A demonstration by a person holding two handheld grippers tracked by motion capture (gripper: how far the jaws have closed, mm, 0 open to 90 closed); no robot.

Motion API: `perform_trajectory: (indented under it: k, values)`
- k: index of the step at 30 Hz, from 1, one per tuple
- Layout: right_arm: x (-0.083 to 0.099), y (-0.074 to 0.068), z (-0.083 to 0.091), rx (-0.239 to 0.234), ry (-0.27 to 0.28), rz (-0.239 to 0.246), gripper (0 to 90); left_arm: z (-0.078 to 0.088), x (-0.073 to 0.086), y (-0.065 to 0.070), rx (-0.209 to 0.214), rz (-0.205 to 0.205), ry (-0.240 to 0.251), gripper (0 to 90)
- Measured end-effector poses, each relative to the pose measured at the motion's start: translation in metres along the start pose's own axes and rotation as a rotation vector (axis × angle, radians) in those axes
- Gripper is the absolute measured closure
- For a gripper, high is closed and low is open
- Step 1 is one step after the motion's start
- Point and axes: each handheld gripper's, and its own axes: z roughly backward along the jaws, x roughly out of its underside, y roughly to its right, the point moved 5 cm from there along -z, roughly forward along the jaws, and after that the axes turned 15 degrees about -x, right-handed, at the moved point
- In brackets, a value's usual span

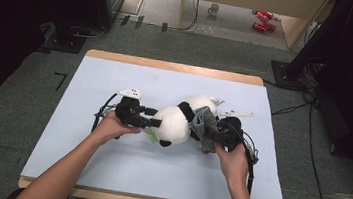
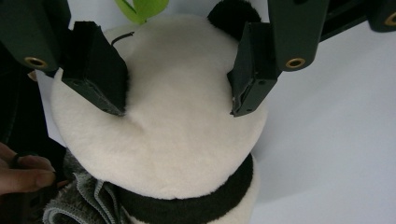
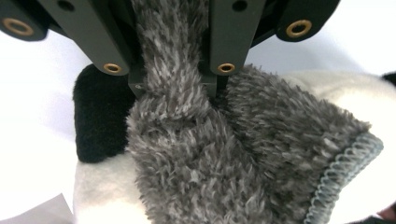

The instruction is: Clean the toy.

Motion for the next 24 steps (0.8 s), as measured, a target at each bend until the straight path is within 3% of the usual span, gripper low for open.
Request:
perform_trajectory:
  k: [3,6,12,16,19,21,24]
  values:
    - [-0.002,0.002,-0.003,-0.002,0.015,0.0,77.2,-0.003,0.002,0.003,-0.001,0.001,-0.032,41.4]
    - [-0.005,0.002,-0.005,0.004,0.027,0.009,77.2,-0.004,0.003,0.007,-0.039,-0.05,-0.037,52.5]
    - [-0.008,0.004,-0.005,-0.012,0.065,0.0,77.1,-0.001,0.002,0.009,-0.082,-0.048,-0.038,70.7]
    - [-0.015,0.002,-0.002,0.0,0.101,0.017,77.1,0.005,-0.002,0.01,-0.137,-0.051,0.009,78.5]
    - [-0.02,0.002,0.001,0.002,0.116,0.012,77.0,0.013,-0.01,0.01,-0.18,-0.042,0.071,79.8]
    - [-0.022,0.002,0.003,-0.006,0.13,0.006,77.1,0.017,-0.013,0.011,-0.189,-0.029,0.082,80.2]
    - [-0.026,-0.003,0.006,-0.014,0.147,0.005,77.0,0.025,-0.017,0.01,-0.245,-0.014,0.122,80.3]
